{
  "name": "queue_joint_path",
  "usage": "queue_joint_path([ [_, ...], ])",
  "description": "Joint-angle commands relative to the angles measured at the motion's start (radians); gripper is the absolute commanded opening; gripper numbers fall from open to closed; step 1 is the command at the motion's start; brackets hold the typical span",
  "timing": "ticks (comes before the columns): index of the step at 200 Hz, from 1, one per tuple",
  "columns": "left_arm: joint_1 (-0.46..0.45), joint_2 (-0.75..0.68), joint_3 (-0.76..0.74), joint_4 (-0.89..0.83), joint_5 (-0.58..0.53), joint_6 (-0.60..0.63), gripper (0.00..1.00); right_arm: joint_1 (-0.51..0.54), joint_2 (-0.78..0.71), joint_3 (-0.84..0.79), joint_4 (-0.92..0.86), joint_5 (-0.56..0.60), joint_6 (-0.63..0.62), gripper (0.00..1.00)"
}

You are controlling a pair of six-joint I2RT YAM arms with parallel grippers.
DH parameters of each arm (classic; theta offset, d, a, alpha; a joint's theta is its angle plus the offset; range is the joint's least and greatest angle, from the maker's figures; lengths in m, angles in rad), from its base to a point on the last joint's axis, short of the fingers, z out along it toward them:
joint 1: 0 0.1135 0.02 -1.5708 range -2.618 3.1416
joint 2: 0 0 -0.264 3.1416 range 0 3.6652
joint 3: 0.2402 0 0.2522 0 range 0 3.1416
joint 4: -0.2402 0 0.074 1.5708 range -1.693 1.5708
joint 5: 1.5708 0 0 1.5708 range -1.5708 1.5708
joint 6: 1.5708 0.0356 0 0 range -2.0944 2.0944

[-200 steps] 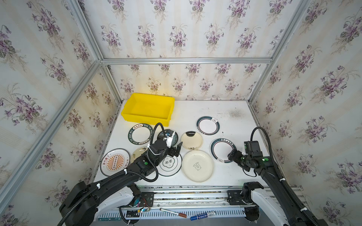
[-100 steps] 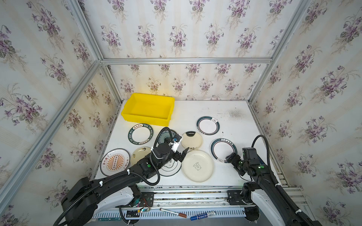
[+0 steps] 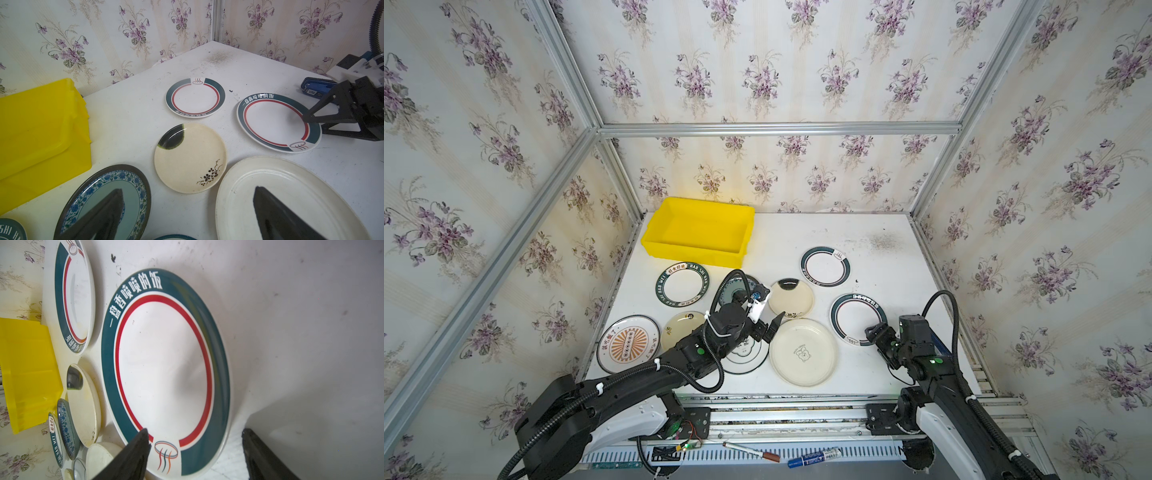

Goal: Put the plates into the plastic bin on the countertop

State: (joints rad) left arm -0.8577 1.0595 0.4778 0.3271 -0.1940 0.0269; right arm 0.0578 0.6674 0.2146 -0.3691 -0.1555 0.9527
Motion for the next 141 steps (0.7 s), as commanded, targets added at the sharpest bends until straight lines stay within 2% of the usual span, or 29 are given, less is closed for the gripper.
queue_joint_path([
  [1,0.0,0.004,0.007,0.026,-0.007,0.012,1.0,0.001,0.022,-0.003,0.036,-0.002,0.009,0.72],
  [55,0.0,0.006,0.01,0.021,-0.001,0.01,1.0,0.0,0.13,0.002,0.096,-0.01,0.017,0.72],
  [98,0.0,0.01,0.016,0.012,-0.01,0.008,1.0,-0.001,0.159,-0.005,0.105,0.014,0.031,0.64],
  [124,0.0,0.017,0.022,0.004,-0.012,0.007,1.0,0.0,0.155,-0.008,0.103,0.017,0.034,0.55],
  [141,0.0,0.019,0.025,0.001,-0.012,0.007,1.0,-0.001,0.154,-0.011,0.096,0.029,0.035,0.42],
])
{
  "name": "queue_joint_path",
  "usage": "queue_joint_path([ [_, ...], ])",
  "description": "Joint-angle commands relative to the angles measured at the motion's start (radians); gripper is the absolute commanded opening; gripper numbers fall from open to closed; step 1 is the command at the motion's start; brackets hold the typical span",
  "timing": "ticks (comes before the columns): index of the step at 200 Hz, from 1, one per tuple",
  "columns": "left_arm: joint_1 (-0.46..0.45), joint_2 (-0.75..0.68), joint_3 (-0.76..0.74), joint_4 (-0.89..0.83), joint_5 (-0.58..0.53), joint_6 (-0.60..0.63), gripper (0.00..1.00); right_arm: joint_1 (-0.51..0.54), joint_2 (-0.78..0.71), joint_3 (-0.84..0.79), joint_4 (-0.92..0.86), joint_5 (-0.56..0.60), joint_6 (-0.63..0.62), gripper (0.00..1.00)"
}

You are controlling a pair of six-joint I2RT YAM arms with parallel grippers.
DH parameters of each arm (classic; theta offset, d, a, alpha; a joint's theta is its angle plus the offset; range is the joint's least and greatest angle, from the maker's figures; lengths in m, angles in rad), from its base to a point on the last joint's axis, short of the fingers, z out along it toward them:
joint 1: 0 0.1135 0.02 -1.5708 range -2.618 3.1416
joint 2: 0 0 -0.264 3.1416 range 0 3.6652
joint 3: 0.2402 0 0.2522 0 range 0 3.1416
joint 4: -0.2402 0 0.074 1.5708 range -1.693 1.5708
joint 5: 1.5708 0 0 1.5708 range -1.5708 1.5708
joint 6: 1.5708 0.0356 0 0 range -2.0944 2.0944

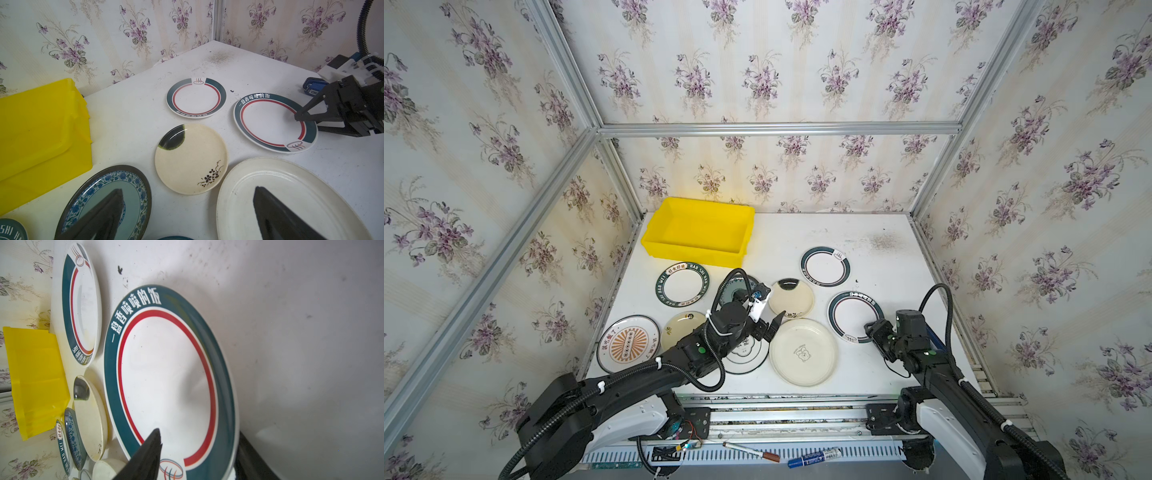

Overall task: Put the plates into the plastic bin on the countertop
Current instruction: 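Grip the rim of the green-and-red plate with the right gripper and tilt it up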

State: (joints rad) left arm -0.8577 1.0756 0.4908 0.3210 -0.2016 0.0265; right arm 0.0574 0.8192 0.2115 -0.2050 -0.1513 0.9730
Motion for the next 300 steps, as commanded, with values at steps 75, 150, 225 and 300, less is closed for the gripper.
queue_joint_path([
  [75,0.0,0.001,0.015,0.003,0.005,0.008,1.0,0.0,-0.021,-0.027,-0.082,0.066,0.054,0.24],
  [150,-0.001,0.005,0.019,-0.005,0.013,0.014,1.0,-0.001,-0.03,-0.032,-0.096,0.085,0.089,0.19],
  [225,0.0,0.022,0.03,-0.017,0.014,0.015,1.0,-0.003,-0.052,-0.047,-0.092,0.097,0.124,0.03],
  [300,0.0,0.009,0.016,-0.001,-0.131,0.004,1.0,-0.006,-0.099,0.011,-0.184,0.128,0.059,0.0],
])
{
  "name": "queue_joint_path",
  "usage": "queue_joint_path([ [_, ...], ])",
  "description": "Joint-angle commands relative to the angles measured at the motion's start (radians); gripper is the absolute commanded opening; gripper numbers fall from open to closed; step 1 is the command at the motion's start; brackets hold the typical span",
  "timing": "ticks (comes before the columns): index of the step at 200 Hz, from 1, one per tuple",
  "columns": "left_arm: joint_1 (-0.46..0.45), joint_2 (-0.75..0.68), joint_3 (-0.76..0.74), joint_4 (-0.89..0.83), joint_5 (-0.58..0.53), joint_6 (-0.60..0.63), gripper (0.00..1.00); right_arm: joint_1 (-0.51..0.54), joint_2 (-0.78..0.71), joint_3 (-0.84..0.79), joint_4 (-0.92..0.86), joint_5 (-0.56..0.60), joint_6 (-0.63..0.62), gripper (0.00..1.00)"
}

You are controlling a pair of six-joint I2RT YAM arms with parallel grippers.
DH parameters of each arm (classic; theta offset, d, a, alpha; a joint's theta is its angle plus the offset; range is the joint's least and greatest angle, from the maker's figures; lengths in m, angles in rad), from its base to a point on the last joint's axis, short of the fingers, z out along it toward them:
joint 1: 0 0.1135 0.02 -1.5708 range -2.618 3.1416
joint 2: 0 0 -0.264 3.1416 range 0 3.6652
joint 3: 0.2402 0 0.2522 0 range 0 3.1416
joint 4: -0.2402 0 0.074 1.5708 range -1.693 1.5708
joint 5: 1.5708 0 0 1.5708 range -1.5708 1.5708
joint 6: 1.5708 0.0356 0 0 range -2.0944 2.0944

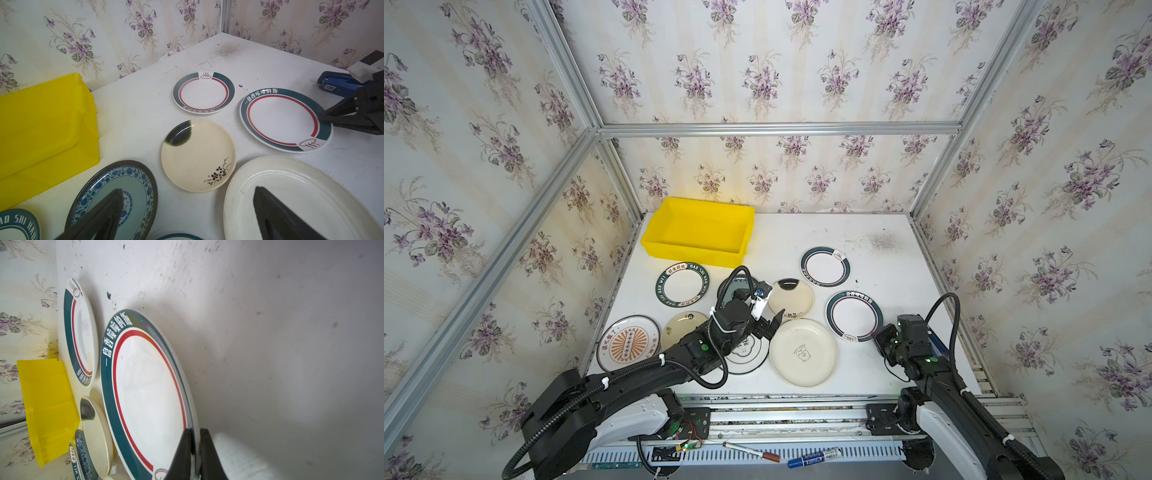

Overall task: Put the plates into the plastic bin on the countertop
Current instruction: 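Grip the rim of the green-and-red plate with the right gripper and tilt it up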

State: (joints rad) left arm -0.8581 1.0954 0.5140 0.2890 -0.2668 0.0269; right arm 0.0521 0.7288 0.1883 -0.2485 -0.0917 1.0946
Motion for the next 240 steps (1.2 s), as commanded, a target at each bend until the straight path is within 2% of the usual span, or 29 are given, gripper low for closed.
queue_joint_path([
  [1,0.001,-0.011,-0.008,0.031,-0.066,0.003,1.0,0.0,-0.009,0.036,-0.142,0.068,-0.064,0.0],
  [64,0.002,0.036,0.026,0.008,-0.051,-0.032,1.0,-0.001,-0.008,0.081,-0.075,-0.015,-0.18,0.0],
  [77,0.013,0.047,0.06,-0.041,-0.066,-0.09,1.0,0.0,-0.009,0.083,-0.072,-0.03,-0.198,0.0],
  [102,0.031,0.056,0.083,-0.07,0.005,-0.144,1.0,-0.001,-0.035,0.086,-0.068,-0.062,-0.215,0.0],
  [165,0.033,0.088,0.114,-0.095,0.029,-0.198,1.0,-0.001,-0.136,0.169,-0.2,-0.009,-0.299,0.0],
  [199,0.033,0.09,0.178,-0.175,0.03,-0.274,1.0,-0.001,-0.111,0.249,-0.244,-0.035,-0.299,0.0],
  [240,0.033,0.092,0.224,-0.206,0.087,-0.328,1.0,0.0,-0.094,0.305,-0.213,-0.118,-0.261,0.0],
])
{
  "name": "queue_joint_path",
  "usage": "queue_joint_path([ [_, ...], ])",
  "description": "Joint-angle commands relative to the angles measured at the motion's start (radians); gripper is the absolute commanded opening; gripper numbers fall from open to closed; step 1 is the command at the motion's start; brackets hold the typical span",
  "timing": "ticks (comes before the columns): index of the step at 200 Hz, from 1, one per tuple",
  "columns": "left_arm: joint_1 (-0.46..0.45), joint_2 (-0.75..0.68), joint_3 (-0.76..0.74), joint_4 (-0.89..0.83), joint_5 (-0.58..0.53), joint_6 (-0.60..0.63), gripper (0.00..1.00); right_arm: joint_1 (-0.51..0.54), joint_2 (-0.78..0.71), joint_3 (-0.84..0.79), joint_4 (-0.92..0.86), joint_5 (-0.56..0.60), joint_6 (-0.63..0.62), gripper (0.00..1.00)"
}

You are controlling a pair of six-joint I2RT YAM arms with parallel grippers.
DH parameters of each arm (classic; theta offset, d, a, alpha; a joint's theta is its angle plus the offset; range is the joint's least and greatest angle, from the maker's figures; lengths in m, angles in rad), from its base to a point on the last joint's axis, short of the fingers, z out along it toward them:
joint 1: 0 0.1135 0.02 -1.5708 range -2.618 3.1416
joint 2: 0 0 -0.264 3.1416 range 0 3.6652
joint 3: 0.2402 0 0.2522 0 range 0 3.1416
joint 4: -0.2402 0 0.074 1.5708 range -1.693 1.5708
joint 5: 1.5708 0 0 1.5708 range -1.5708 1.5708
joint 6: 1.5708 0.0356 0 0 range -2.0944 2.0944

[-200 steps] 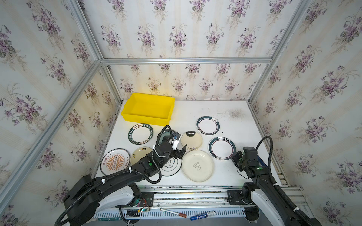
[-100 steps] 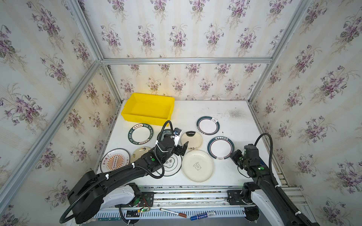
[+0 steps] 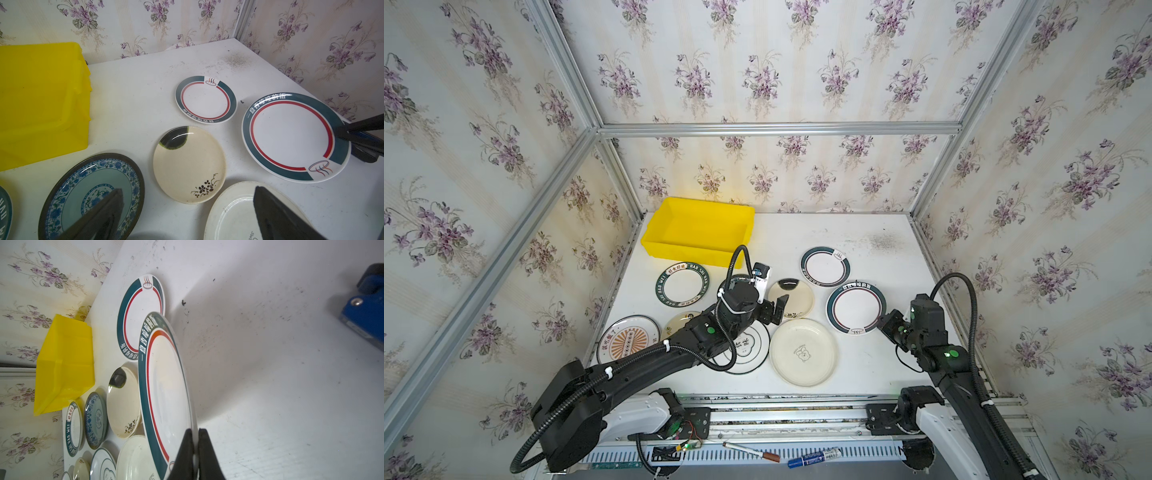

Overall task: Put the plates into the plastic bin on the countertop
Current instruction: 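Grip the rim of the green-and-red plate with the right gripper and tilt it up, then lift the plate upright toward the left gripper while the left gripper approaches, then grasp the plate rim with the left gripper and open the right gripper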

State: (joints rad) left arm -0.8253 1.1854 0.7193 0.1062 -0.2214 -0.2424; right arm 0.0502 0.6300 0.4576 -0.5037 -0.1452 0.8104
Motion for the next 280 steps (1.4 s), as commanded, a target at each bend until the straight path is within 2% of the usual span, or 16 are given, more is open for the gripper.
queue_joint_path([
  [1,0.0,0.002,0.018,-0.023,0.043,-0.061,1.0,0.001,0.005,0.036,0.044,-0.066,0.026,0.0],
  [41,0.002,0.01,0.039,-0.008,0.094,-0.121,0.99,0.002,0.026,0.03,0.152,-0.158,0.08,0.0],
  [73,0.004,0.037,0.074,-0.006,0.156,-0.167,1.0,0.001,0.045,0.035,0.215,-0.222,0.058,0.0],
  [112,0.015,0.112,0.11,0.037,0.269,-0.23,0.99,0.001,-0.007,-0.001,0.356,-0.291,0.09,0.0],
  [171,0.022,0.178,0.168,0.086,0.336,-0.278,0.98,0.002,-0.052,-0.055,0.508,-0.373,0.137,0.0],
  [193,0.022,0.204,0.187,0.095,0.35,-0.284,0.9,0.002,-0.052,-0.068,0.553,-0.389,0.157,0.0],
  [223,0.028,0.244,0.206,0.119,0.385,-0.304,0.57,0.001,-0.041,-0.073,0.582,-0.4,0.164,0.0],
  [259,0.038,0.286,0.238,0.12,0.406,-0.329,0.43,0.002,-0.027,-0.08,0.605,-0.418,0.162,0.0],
  [280,0.043,0.302,0.255,0.121,0.426,-0.331,0.25,0.003,-0.019,-0.081,0.603,-0.423,0.158,0.0],
])
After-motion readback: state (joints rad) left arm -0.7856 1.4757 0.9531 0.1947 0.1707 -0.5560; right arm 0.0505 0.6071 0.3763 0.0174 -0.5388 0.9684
